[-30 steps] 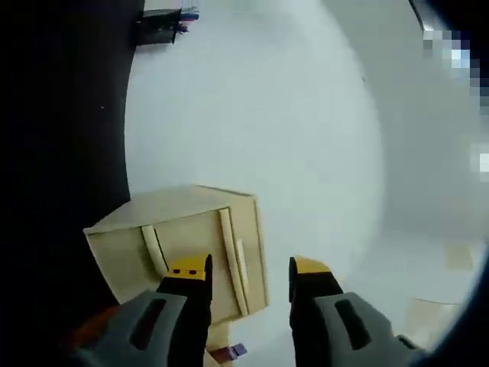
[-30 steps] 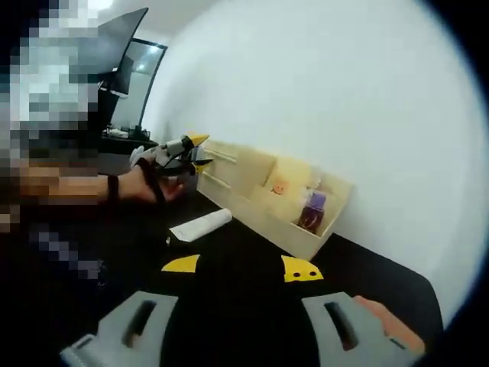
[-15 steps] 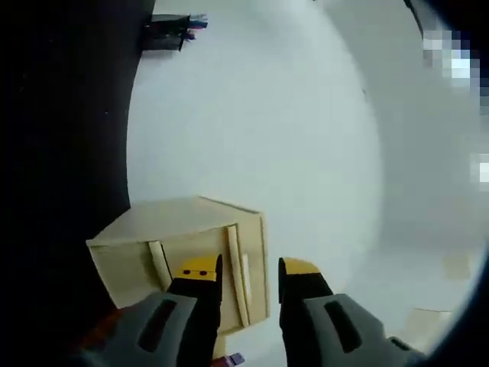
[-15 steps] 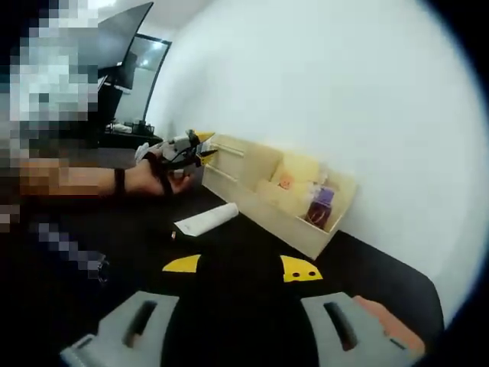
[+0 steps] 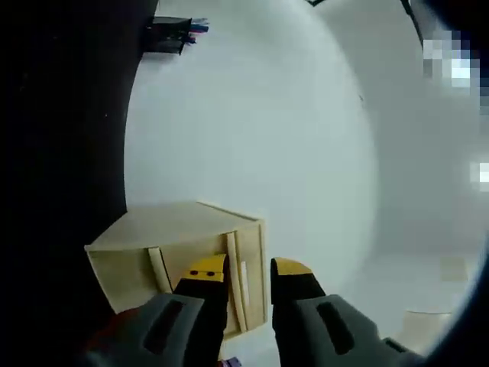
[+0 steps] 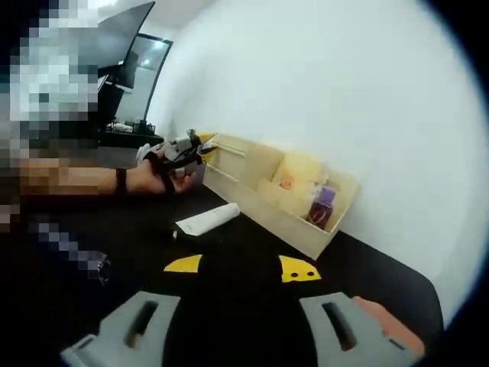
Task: Open the drawer, pick up the cosmetic bottles from the table one by one, place them into the drawer, release the gripper, close the drawer, and move the gripper away
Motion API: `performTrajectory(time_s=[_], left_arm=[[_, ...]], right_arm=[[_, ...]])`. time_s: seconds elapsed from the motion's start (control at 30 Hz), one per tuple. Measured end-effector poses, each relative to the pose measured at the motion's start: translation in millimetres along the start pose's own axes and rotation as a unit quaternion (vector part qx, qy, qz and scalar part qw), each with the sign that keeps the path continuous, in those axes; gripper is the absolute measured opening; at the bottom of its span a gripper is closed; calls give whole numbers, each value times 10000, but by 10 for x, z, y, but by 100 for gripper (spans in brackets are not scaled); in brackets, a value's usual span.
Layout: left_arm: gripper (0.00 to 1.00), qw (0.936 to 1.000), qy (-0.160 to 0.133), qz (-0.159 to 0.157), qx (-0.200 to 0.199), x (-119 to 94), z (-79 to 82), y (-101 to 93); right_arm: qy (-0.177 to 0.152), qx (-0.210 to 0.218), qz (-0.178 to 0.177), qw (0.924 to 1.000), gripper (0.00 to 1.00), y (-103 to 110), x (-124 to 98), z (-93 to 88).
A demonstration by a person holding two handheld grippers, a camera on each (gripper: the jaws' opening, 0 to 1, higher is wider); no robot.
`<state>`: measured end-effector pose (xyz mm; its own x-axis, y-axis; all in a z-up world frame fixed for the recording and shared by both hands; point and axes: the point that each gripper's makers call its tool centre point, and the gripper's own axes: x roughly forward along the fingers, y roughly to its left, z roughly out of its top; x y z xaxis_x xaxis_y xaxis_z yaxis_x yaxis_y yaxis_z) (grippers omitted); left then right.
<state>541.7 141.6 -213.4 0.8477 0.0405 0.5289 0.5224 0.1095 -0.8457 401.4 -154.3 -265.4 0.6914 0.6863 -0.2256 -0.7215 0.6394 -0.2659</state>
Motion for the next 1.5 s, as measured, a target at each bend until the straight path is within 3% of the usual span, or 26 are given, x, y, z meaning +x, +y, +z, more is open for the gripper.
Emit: performTrajectory(time_s=[0.4, 1.03, 1.33, 1.5], left_arm=[[6, 9998, 7, 112, -184, -18, 49, 64], [5, 9993, -5, 303, -203, -218, 89, 89], [7, 9988, -67, 373, -302, -343, 72, 27], [15, 9990, -82, 337, -283, -176, 103, 70]], right_arm=[[-12, -46, 5, 10000, 32, 23, -3, 1], [-97, -127, -108, 9998, 31, 34, -63, 27], [-148, -111, -129, 9997, 31, 37, -79, 54], [-151, -110, -143, 9997, 30, 21, -82, 52]])
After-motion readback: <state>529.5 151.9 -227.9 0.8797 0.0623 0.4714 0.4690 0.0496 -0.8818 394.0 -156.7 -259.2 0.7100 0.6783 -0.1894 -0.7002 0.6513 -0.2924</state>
